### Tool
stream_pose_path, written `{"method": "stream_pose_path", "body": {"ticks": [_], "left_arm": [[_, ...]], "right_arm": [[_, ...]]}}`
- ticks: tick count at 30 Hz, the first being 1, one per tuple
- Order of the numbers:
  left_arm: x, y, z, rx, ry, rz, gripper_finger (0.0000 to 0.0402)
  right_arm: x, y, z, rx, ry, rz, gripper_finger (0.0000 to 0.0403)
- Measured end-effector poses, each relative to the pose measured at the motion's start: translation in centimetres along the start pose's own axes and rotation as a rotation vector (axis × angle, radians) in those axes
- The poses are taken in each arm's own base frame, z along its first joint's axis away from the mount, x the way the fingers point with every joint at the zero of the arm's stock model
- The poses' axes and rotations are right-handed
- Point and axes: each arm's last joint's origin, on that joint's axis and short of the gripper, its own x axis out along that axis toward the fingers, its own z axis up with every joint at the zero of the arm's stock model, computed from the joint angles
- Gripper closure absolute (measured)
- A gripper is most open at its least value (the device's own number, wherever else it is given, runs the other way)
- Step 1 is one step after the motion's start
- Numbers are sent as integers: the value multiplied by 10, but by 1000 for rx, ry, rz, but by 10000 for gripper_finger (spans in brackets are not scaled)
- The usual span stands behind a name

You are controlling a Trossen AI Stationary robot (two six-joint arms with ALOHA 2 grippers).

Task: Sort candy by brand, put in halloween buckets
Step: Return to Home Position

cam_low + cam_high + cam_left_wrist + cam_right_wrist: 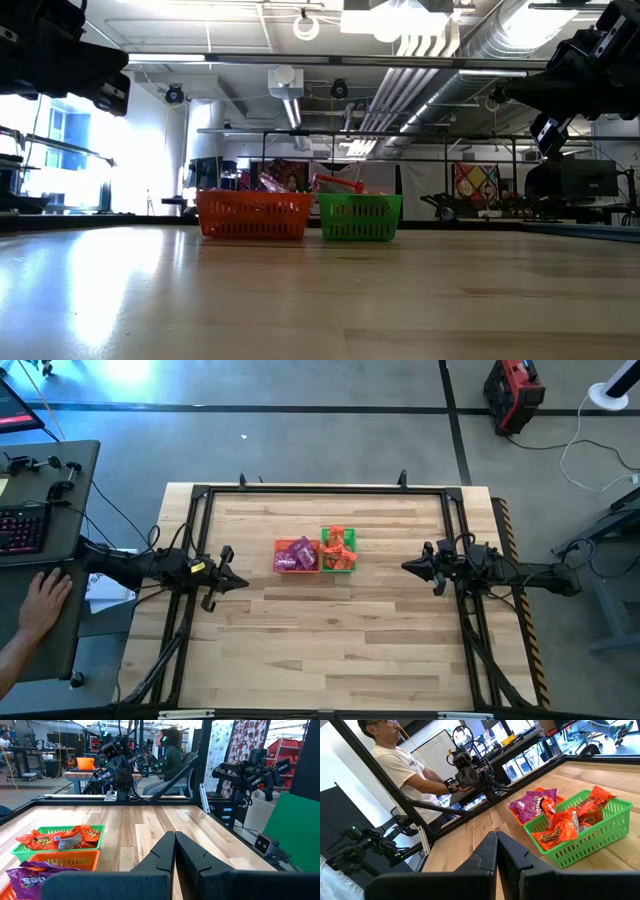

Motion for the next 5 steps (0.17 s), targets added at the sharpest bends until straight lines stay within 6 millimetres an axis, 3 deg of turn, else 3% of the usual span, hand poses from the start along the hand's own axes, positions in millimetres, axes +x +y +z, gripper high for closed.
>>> {"method": "stream_pose_path", "body": {"ticks": [5], "left_arm": [[0, 0, 0, 0, 0, 0, 401]], "right_arm": [[0, 0, 0, 0, -1, 0, 402]]}}
